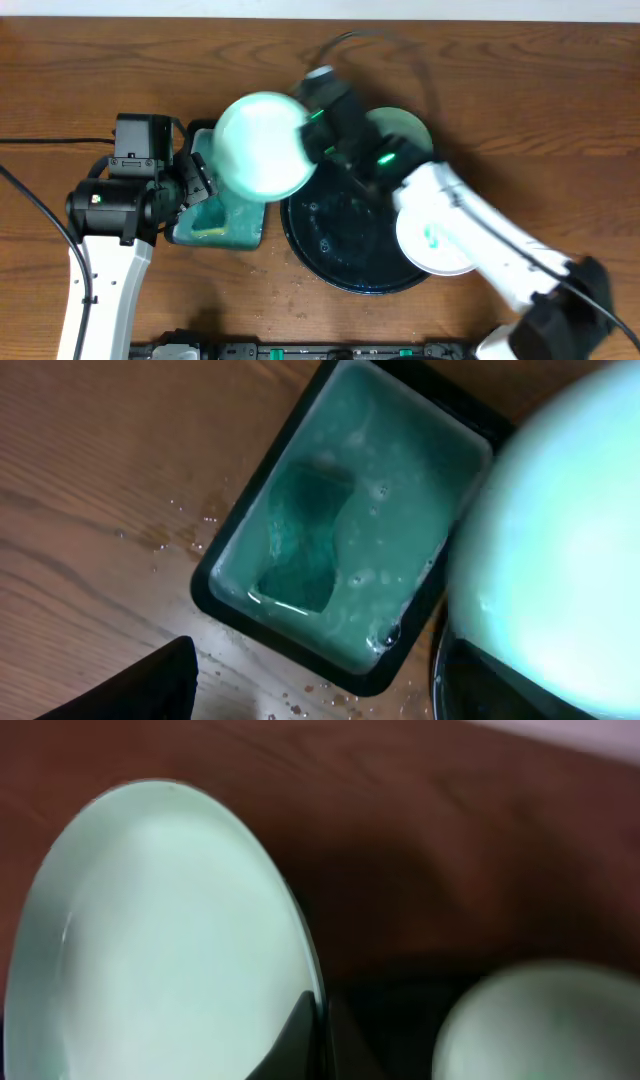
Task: Clean dirty plates on tray and stack at the side
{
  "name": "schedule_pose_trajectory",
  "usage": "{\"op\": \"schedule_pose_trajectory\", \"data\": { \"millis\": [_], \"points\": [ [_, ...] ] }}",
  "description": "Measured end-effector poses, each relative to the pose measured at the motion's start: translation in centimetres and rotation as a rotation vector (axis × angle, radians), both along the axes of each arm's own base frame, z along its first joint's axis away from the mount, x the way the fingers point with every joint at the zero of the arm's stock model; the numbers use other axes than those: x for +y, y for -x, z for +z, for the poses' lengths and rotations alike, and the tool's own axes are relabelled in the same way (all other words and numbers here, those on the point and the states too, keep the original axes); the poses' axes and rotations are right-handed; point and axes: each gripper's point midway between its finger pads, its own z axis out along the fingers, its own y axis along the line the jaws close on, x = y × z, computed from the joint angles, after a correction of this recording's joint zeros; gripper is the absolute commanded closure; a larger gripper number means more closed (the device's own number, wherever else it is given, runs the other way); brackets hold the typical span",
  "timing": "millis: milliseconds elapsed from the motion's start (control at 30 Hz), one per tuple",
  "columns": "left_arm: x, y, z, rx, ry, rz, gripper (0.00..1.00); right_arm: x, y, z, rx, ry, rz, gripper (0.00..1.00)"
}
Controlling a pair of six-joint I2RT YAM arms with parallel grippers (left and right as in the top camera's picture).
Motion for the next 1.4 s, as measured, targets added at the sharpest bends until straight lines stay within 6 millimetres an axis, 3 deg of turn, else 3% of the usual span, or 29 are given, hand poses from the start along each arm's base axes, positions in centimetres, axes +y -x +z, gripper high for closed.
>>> {"op": "schedule_pose_trajectory", "data": {
  "millis": [133,200,267,433,600,700,833,867,933,967,1133,1267,1400],
  "points": [
    [0.0,0.0,0.0,0.0,0.0,0.0,0.2,-10.9,-2.4,2.1,0.108,-0.111,-0.247,0.99],
    [0.0,0.0,0.0,0.0,0.0,0.0,0.2,-18.3,-2.6,2.4,0.165,-0.138,-0.427,0.99],
    [0.0,0.0,0.0,0.0,0.0,0.0,0.2,-25.8,-1.3,1.3,0.26,-0.15,-0.622,0.99],
    [0.0,0.0,0.0,0.0,0.0,0.0,0.2,-37.5,3.7,-2.2,0.473,-0.16,-0.965,0.99],
    [0.0,0.0,0.0,0.0,0.0,0.0,0.2,-44.5,8.0,-5.8,0.606,-0.187,-1.179,0.99],
    [0.0,0.0,0.0,0.0,0.0,0.0,0.2,-46.2,10.1,-9.0,0.694,-0.204,-1.244,0.99],
    [0.0,0.0,0.0,0.0,0.0,0.0,0.2,-46.3,11.6,-13.5,0.774,-0.211,-1.263,0.99],
    [0.0,0.0,0.0,0.0,0.0,0.0,0.2,-46.1,11.8,-14.4,0.782,-0.21,-1.26,0.94],
    [0.0,0.0,0.0,0.0,0.0,0.0,0.2,-45.9,11.9,-15.6,0.79,-0.216,-1.259,0.66],
    [0.0,0.0,0.0,0.0,0.0,0.0,0.2,-45.9,11.9,-15.9,0.786,-0.217,-1.255,0.59],
    [0.0,0.0,0.0,0.0,0.0,0.0,0.2,-44.7,10.8,-15.3,0.761,-0.281,-1.172,0.51],
    [0.0,0.0,0.0,0.0,0.0,0.0,0.2,-41.1,10.6,-13.3,0.776,-0.368,-1.039,0.49],
    [0.0,0.0,0.0,0.0,0.0,0.0,0.2,-36.3,10.8,-11.6,0.797,-0.325,-0.834,0.47]
  ]
}}
